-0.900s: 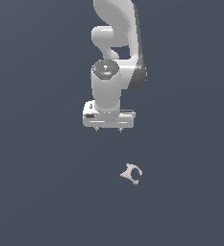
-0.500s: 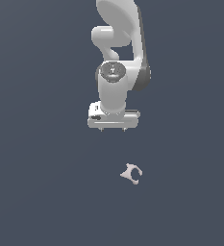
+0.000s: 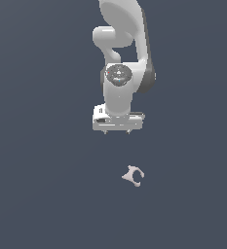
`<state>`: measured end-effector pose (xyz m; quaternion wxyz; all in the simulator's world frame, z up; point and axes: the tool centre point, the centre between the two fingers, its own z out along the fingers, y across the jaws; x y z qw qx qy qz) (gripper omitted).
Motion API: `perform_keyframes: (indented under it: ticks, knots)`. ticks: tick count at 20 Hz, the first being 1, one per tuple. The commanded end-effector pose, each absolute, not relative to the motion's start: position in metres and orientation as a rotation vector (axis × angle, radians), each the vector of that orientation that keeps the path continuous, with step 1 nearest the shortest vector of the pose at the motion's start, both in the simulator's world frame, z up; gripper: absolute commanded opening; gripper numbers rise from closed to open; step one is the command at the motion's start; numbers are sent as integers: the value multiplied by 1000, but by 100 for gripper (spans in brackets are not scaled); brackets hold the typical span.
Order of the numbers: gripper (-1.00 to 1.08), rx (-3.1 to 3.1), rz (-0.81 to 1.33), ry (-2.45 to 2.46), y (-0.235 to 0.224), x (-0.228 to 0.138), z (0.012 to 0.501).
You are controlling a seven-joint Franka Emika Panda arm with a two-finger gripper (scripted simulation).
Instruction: Pick up the object and move it to a goal position.
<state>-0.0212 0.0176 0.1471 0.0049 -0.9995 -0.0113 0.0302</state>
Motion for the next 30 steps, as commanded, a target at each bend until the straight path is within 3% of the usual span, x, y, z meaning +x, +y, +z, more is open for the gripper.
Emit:
perform_keyframes:
  ticks: [1, 30]
  knots:
    - [100, -3130, 93, -13, 19, -17, 146]
    - [100, -3048, 16, 757, 77, 113, 86]
